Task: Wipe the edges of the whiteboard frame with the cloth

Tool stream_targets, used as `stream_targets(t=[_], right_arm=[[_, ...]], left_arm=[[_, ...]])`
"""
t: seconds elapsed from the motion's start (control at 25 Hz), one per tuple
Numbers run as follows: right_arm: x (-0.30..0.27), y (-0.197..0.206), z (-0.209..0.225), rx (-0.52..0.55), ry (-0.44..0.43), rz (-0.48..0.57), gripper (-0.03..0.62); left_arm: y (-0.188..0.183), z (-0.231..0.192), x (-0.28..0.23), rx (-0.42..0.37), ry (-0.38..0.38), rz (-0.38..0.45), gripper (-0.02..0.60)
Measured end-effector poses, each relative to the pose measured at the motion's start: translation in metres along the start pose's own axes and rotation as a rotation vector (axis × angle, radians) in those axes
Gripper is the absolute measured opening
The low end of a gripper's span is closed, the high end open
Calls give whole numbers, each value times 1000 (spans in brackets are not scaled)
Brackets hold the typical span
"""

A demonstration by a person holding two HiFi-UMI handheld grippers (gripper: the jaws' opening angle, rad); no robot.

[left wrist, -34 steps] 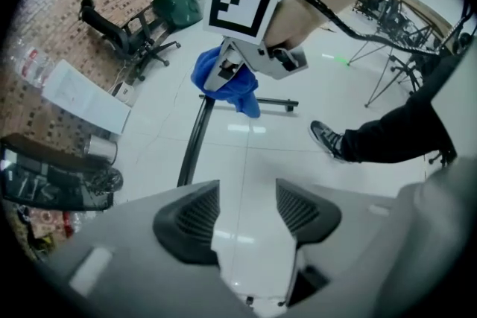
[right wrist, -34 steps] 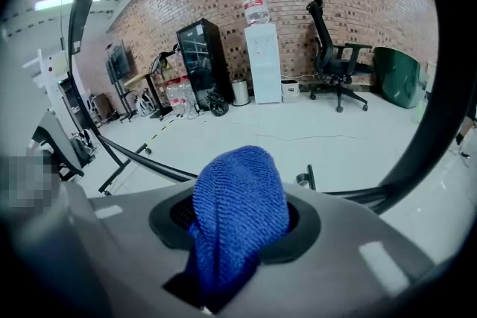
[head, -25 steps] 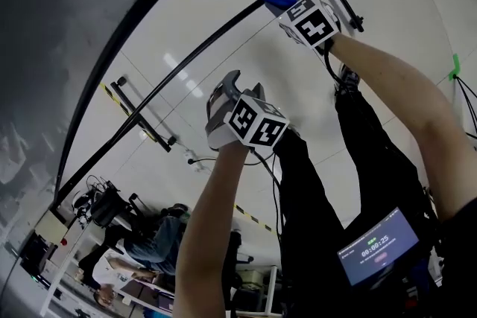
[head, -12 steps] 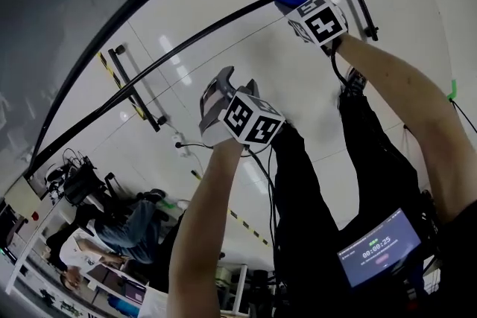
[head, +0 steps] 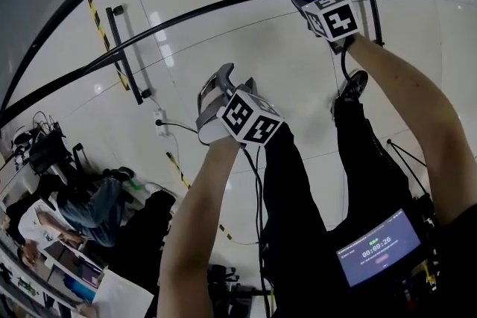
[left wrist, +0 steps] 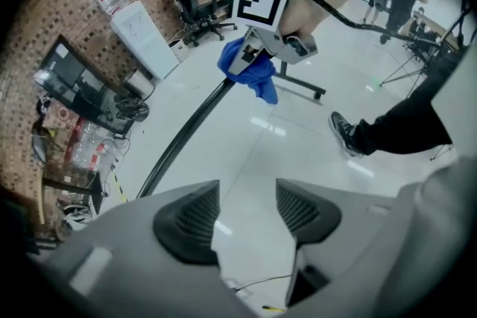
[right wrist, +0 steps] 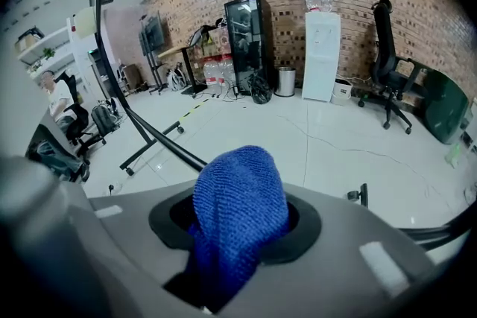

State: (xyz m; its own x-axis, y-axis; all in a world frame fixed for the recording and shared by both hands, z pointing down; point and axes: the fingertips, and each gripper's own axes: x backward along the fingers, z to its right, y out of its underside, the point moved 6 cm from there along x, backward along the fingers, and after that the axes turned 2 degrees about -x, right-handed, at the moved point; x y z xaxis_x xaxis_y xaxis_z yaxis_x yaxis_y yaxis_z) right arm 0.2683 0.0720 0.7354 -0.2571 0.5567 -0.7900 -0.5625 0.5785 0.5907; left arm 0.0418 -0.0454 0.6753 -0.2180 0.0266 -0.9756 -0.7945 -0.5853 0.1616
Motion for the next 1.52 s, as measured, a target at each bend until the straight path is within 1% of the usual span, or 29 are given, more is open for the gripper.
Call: stream_targets(t=[0.16,0.28,0.4,0.48,0.64,0.72,0.8,0.88,1.0,1.12,1.2,1.32,1.36,1.44,1.52], right_arm=[[-6,-13,-24,48,-23,-31,164],[-23,-23,-60,92,-51,-47,164],[-36,-33,-90,123,-67,-58,164],[-39,-40,-95,139,-71,-63,164],[-47,-51,-102,149,-75,-65,164],[-51,-55,-107,150,-63,-69,164],[-54,-59,-118,180,-46,-86,166],[-57,-66,-129,242,-33,-115,166],[-61,-78,-140,332,-37,-155,167],[-65,-68,-164,371,-54,-181,167],[-69,-64,-177,420,-65,-202,167],[-86,-84,-170,521,-121,-272,170],[-93,-89,-169,537,-141,-297,170],[-101,-91,-170,546,-163,-324,170],[-106,-89,-173,577,-171,-336,170]], left_arm=[[22,-5,8,55,-3,7,236],[53,-13,11,97,-11,9,236],[80,-20,12,119,-5,5,236],[84,-22,15,138,1,3,236],[96,-33,23,215,-2,9,236],[108,-40,26,229,-5,14,236],[123,-47,30,231,-9,20,236],[133,-54,32,246,-21,35,236],[134,-68,30,301,-58,62,236],[145,-75,28,360,-70,83,236],[151,-75,25,399,-70,83,236],[133,-77,19,510,-67,75,236],[128,-79,17,544,-65,73,236],[129,-83,12,589,-69,70,236],[132,-85,11,622,-81,68,236]])
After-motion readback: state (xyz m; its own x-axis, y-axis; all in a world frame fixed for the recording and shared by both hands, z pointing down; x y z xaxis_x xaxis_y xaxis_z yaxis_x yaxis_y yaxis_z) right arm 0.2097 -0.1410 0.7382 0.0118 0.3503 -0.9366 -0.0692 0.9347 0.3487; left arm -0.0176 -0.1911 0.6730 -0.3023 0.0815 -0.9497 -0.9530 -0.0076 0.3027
